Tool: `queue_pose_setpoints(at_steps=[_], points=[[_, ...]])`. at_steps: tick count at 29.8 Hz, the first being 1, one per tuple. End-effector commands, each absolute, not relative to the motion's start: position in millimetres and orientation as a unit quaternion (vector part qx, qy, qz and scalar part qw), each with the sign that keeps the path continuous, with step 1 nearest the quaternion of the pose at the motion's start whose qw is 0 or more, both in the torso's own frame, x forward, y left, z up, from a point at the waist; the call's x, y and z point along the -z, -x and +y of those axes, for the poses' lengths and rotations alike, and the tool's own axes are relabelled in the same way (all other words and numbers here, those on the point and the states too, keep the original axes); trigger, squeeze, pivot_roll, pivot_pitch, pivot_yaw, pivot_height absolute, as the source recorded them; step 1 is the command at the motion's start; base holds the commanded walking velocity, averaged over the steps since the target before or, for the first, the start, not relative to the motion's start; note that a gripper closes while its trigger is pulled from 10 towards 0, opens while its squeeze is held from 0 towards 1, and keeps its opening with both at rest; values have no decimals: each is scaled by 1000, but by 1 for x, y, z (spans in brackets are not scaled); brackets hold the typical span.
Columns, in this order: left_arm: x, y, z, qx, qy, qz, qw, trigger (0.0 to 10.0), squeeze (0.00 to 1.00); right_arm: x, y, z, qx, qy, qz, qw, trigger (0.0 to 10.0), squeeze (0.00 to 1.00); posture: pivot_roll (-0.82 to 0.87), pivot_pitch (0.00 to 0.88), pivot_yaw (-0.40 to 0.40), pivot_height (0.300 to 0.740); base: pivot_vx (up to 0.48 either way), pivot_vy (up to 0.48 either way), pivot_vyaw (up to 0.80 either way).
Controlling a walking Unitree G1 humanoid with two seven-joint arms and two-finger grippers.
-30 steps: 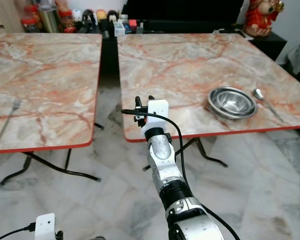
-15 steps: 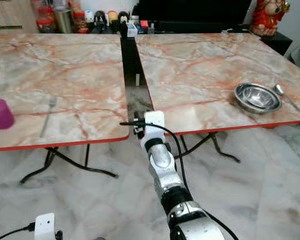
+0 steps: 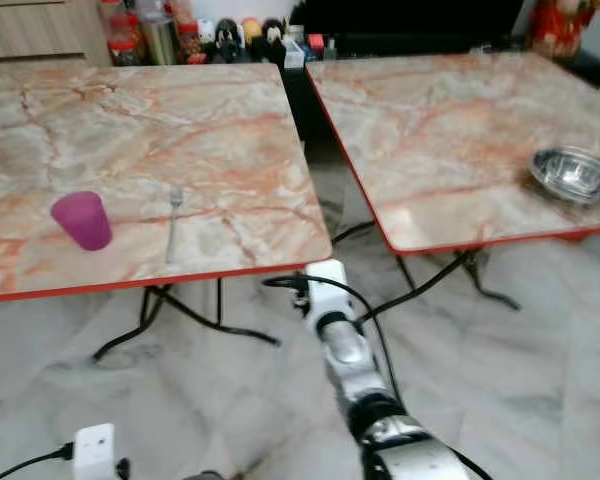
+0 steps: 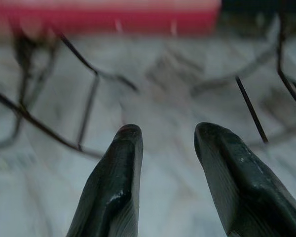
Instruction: Setting the table
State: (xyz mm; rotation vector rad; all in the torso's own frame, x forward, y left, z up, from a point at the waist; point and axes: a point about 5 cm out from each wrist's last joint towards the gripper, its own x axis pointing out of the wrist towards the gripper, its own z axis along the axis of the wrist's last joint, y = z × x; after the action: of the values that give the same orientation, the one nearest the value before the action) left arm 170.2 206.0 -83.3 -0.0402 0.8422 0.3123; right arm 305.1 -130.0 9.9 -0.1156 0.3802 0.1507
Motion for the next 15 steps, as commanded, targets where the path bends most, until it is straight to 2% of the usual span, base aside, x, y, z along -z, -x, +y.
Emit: queue_pose_setpoints(at_steps=[1, 9, 15], points=[[84, -167, 213, -157, 13, 413, 897, 10000, 0, -6, -302, -123, -88, 60, 202, 974, 10000, 0, 121, 71, -40, 715, 0, 371, 0], [83, -168, 215, -154, 7, 412, 898, 10000, 0, 21, -277, -138, -71, 72, 273, 957, 10000, 0, 128, 54, -33, 715, 0, 345, 0], [82, -169, 218, -151, -2, 411, 899, 10000, 0, 37, -260, -144, -68, 76, 315, 944, 10000, 0, 130, 46, -27, 715, 0, 0, 0]])
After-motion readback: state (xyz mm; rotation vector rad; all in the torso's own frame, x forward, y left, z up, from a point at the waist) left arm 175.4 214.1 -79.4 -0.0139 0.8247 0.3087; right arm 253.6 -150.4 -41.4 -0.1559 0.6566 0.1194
